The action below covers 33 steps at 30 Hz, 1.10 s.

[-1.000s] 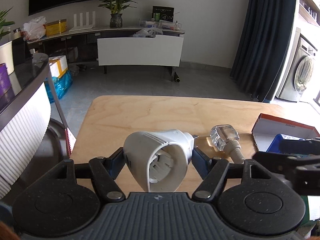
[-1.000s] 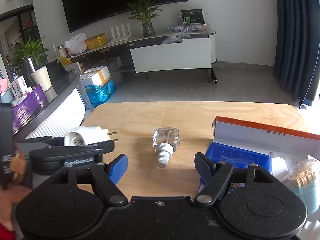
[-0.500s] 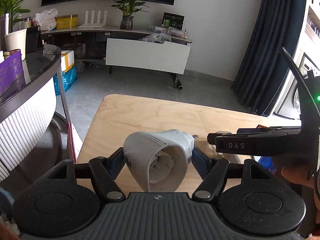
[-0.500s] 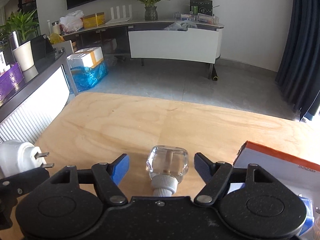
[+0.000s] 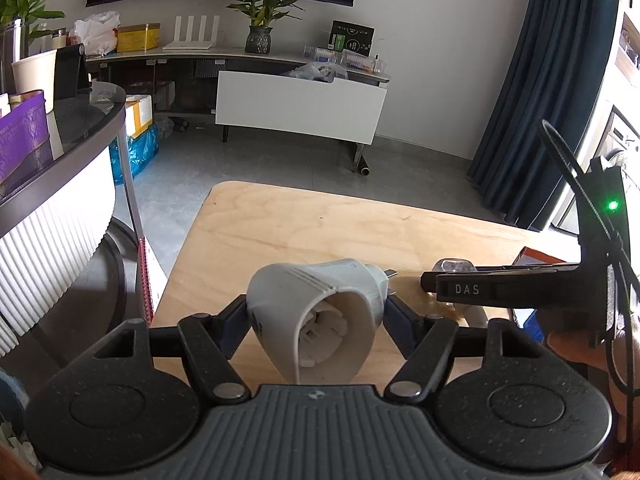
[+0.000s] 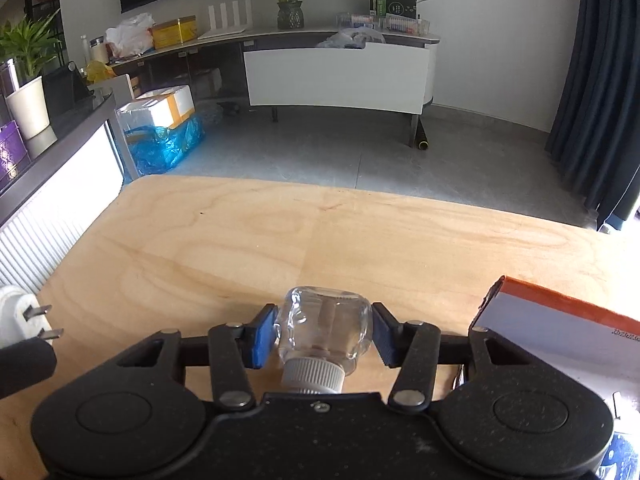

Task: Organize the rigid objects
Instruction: 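Grasp the white plug socket with the left tool while the right tool grasps the glass bottle, then lift and carry the white plug socket and glass bottle toward the tray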

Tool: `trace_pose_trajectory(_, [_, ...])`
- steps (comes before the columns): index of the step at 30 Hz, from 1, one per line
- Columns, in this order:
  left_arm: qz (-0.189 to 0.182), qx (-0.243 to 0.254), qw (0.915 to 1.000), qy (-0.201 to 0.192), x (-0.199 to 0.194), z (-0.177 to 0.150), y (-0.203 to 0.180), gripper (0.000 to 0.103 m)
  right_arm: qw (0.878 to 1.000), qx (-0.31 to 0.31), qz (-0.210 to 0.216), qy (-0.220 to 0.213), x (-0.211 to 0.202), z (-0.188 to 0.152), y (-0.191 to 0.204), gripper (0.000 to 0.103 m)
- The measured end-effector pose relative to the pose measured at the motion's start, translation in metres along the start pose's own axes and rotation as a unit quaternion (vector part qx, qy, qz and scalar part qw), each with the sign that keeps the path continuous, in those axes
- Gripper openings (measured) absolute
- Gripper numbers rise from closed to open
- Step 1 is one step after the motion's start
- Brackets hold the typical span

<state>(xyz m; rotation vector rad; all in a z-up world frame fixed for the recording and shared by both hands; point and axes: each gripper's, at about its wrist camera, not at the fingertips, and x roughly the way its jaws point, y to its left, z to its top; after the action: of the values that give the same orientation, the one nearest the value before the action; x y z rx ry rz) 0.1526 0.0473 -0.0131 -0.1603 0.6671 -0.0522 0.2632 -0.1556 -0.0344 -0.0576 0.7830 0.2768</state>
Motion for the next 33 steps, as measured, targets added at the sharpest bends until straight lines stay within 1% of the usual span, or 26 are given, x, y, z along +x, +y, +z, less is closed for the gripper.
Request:
trace_pose_trajectory(2, [-0.001, -0.003, 1.0, -0.001, 0.0, 0.0, 0.001, 0.072, 1.0, 0.001, 0.005, -0.002, -0.003, -0.001, 0.0, 0.06])
trace_pose_trajectory(7, [0.002, -0.002, 1.0, -0.009, -0.004, 0.0, 0.0, 0.072, 0.999, 0.003, 0.018, -0.028, -0.03, -0.007, 0.005, 0.06])
trace_pose_trajectory(12, [0.01, 0.014, 0.9998, -0.014, -0.018, -0.002, -0.005, 0.072, 0.998, 0.008, 0.036, -0.054, -0.074, -0.017, 0.008, 0.06])
trace_pose_trajectory(17, [0.003, 0.019, 0.9994, -0.028, -0.042, -0.004, -0.015, 0.072, 0.996, 0.013, 0.044, -0.081, -0.122, -0.027, 0.011, 0.06])
trace_pose_trajectory(26, [-0.003, 0.029, 0.9989, -0.037, -0.081, -0.022, -0.037, 0.072, 0.993, 0.017, 0.038, -0.108, -0.194, -0.054, 0.011, 0.06])
trace_pose_trajectory(33, [-0.003, 0.033, 0.9987, -0.039, -0.099, -0.032, -0.047, 0.072, 0.993, 0.026, 0.032, -0.111, -0.224, -0.079, 0.011, 0.06])
